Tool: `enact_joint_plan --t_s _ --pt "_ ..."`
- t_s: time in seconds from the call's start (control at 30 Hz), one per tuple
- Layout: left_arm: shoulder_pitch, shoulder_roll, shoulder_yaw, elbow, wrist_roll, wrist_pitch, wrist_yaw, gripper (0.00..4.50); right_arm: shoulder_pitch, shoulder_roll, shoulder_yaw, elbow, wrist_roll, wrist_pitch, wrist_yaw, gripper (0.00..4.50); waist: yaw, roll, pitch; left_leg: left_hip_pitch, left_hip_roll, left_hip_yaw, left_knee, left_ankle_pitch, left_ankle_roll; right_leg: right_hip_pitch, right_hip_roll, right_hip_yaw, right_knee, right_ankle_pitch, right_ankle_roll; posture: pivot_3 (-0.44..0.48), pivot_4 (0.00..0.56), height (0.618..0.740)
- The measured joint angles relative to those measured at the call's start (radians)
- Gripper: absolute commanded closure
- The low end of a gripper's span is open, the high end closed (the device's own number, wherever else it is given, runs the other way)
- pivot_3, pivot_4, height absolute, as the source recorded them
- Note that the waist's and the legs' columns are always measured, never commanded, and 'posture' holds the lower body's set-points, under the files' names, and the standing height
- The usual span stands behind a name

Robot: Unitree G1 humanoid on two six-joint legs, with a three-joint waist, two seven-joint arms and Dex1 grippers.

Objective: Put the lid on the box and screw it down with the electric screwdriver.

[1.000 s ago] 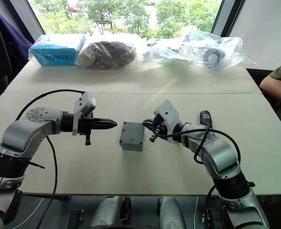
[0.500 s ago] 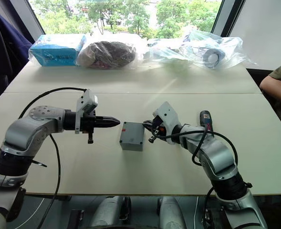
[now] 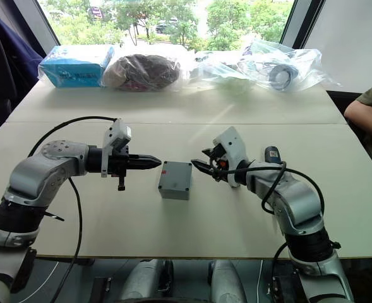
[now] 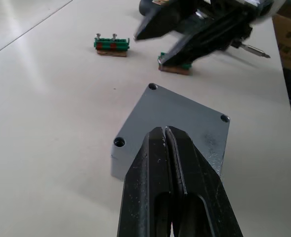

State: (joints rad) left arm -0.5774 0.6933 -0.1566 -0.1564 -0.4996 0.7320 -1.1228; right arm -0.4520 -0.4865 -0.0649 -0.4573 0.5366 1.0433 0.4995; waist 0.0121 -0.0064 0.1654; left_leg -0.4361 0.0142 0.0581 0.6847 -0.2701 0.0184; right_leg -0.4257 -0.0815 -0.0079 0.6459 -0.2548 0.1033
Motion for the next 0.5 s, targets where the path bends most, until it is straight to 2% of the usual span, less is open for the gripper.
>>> enact_joint_plan --t_s 0.1,0.2,0.23,0.33,0.5 --pt "-0.066 -0.010 -0.030 0.032 0.010 -0.026 -0.049 4.50 -0.070 -0.039 -0.139 -0.020 0.088 0.156 -0.030 1.43 0.002 0.000 0.000 0.000 0.000 0.000 0.000 0.000 0.000 0.000 0.000 0.000 0.000 0.000 0.000 0.000 0.150 0.740" --pt "-0.122 -0.009 -0.065 0.053 0.035 -0.089 -0.116 4.50 -0.141 -0.153 -0.252 -0.021 0.156 0.334 -0.029 0.29 0.000 0.000 0.000 0.000 0.000 0.001 0.000 0.000 0.000 0.000 0.000 0.000 -0.001 0.000 0.000 0.000 0.150 0.740" --pt "-0.130 -0.011 -0.077 0.067 0.045 -0.109 -0.135 4.50 -0.162 -0.188 -0.270 -0.019 0.164 0.384 -0.030 0.08 -0.001 0.000 0.000 0.000 -0.001 0.001 -0.001 0.000 0.000 0.000 0.000 0.000 -0.001 0.000 0.000 0.000 0.150 0.740" --pt "-0.154 -0.048 -0.123 0.119 0.077 -0.160 -0.177 4.50 -0.197 -0.291 -0.265 0.035 0.193 0.507 -0.043 0.03 -0.004 0.000 0.000 0.000 -0.001 0.001 -0.001 0.000 0.000 0.000 0.000 0.001 0.000 0.000 0.000 0.000 0.150 0.740" --pt "-0.221 -0.074 -0.144 0.171 0.105 -0.236 -0.234 4.50 -0.196 -0.643 -0.153 0.304 0.413 0.564 -0.090 0.03 -0.002 0.000 0.000 0.000 0.000 0.004 -0.001 -0.001 0.002 -0.001 -0.001 0.003 -0.002 0.000 0.000 0.000 0.150 0.740"
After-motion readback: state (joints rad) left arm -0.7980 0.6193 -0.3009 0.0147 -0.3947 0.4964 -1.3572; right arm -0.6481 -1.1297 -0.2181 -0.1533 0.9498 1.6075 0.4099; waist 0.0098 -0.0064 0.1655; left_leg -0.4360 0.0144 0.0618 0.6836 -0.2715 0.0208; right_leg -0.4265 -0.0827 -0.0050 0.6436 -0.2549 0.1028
